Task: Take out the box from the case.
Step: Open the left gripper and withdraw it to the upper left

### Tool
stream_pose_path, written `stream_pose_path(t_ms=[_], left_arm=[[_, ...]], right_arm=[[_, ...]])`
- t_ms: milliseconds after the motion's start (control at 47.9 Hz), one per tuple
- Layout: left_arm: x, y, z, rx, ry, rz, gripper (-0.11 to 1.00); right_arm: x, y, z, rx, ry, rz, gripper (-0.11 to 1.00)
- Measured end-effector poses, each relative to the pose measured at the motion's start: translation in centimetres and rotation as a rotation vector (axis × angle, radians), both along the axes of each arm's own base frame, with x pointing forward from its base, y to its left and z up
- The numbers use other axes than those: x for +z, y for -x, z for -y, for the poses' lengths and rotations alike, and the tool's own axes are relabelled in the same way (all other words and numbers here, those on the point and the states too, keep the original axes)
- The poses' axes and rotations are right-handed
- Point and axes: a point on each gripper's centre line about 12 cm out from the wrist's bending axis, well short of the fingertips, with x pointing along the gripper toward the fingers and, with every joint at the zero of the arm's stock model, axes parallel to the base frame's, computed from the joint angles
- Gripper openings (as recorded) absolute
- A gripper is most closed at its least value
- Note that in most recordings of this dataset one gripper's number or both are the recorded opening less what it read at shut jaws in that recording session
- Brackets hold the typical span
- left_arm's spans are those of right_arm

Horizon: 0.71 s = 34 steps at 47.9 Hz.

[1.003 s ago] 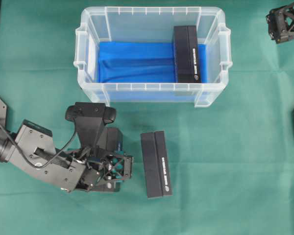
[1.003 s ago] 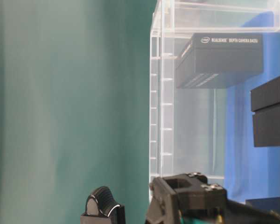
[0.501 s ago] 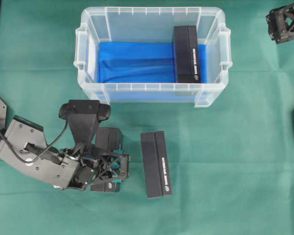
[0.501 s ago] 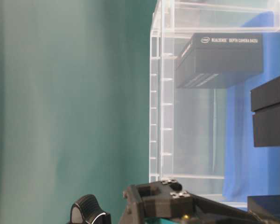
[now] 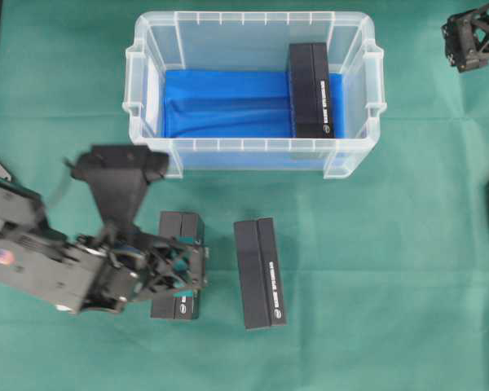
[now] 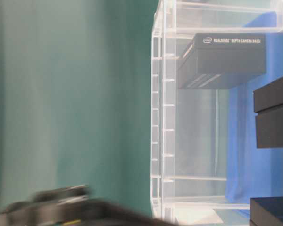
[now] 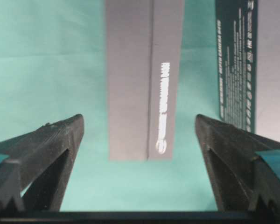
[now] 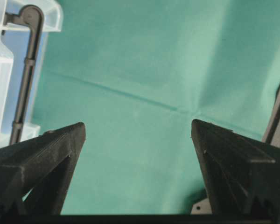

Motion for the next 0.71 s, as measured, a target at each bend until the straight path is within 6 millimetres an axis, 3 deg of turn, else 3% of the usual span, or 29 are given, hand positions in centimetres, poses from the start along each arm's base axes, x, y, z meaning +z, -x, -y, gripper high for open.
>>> stream_pose_path(t_ms=[125, 293, 501, 710], left_arm=[[3.7, 1.0, -0.4, -0.017, -0.011, -0.009, 0.96], [7.1, 1.2, -0.6, -0.029, 0.001, 0.032, 0.96], [9.4, 0.8, -0.5, -0.047, 0.013, 0.088, 0.96], [10.2, 0.8, -0.7, -0.042, 0.01, 0.094, 0.96]], right_arm=[[-0.1, -0.2, 0.1, 0.002, 0.001, 0.002, 0.91], [-0.2, -0.3, 0.2, 0.002, 0.001, 0.003, 0.91], [-0.2, -0.3, 0.2, 0.0, 0.001, 0.003, 0.91], [-0.2, -0.3, 0.2, -0.001, 0.0, 0.004, 0.91]])
